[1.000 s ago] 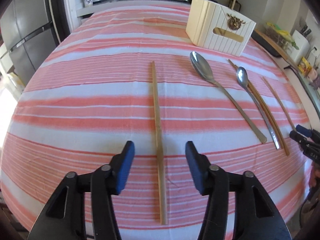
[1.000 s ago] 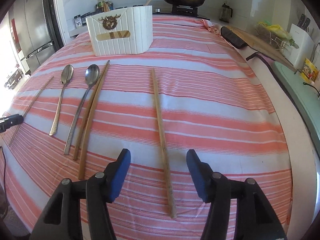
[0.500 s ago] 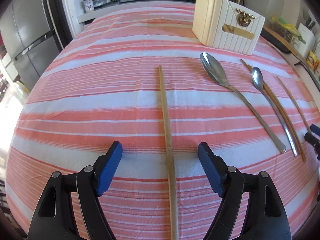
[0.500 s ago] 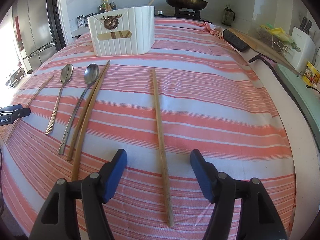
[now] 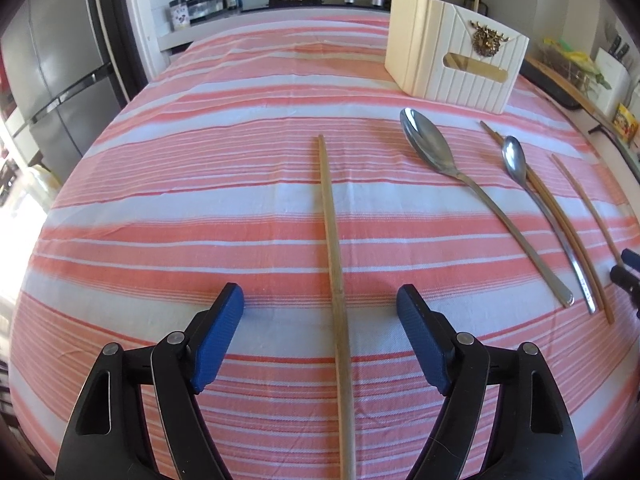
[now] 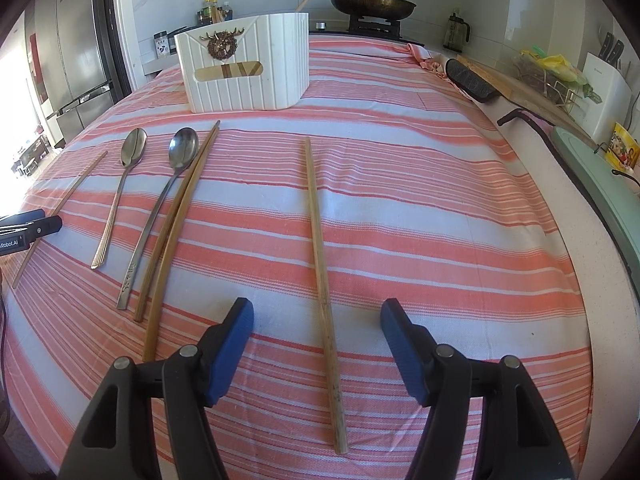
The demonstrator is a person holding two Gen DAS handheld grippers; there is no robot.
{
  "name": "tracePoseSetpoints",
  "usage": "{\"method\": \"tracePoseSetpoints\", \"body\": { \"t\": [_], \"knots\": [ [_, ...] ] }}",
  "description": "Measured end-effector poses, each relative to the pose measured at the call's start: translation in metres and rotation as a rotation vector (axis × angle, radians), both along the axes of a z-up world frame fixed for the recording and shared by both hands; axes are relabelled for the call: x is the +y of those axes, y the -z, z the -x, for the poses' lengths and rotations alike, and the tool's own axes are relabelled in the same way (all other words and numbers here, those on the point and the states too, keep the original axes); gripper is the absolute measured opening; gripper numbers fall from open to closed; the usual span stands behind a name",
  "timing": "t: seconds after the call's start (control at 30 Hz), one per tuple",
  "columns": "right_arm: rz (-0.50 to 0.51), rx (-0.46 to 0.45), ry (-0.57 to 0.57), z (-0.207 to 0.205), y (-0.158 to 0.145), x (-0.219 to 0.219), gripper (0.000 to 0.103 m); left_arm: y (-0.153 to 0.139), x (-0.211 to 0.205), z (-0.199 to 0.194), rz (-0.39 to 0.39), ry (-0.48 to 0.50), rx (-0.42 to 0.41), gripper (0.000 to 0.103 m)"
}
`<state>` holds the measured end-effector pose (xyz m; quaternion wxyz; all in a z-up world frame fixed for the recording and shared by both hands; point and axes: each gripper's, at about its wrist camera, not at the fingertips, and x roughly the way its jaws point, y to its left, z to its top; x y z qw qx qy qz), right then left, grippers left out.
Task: Organize utensils
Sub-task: 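Hover both open tools over the two separated chopsticks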
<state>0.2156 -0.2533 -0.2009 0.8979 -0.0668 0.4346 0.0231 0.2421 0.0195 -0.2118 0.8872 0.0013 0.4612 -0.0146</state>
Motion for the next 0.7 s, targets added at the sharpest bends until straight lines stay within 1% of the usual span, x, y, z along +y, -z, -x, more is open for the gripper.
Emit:
{"method": "tracePoseSetpoints", "body": {
  "t": [0.1, 0.2, 0.3, 0.37, 0.43, 0.53, 0.63, 0.7],
  "knots": [
    [0.000, 0.007, -0.002, 0.001, -0.001, 0.000, 0.068, -0.002, 0.001, -0.002, 0.003, 0.025, 0.037, 0.080],
    [0.001, 0.044, -0.014, -0.002, -0.003, -0.001, 0.068, -0.006, 0.007, -0.002, 0.032, 0.051, 0.072, 0.079],
    [0.003, 0.115, -0.009, -0.003, -0.008, -0.004, 0.068, -0.014, 0.023, -0.002, 0.116, 0.077, 0.099, 0.079],
    [-0.014, 0.155, -0.017, -0.001, -0.013, -0.009, 0.068, -0.022, 0.036, -0.006, 0.169, 0.085, 0.105, 0.079],
    [-0.050, 0.179, -0.024, 0.000, -0.019, -0.017, 0.068, -0.030, 0.046, -0.013, 0.192, 0.093, 0.110, 0.079],
    [-0.081, 0.220, -0.024, -0.006, -0.024, -0.025, 0.068, -0.033, 0.046, -0.029, 0.188, 0.141, 0.139, 0.079],
    [-0.095, 0.259, -0.015, -0.023, -0.023, -0.031, 0.068, -0.019, 0.035, -0.049, 0.125, 0.161, 0.184, 0.077],
    [-0.094, 0.277, -0.033, -0.038, -0.021, -0.029, 0.068, -0.009, 0.028, -0.062, 0.109, 0.166, 0.218, 0.069]
  ]
}}
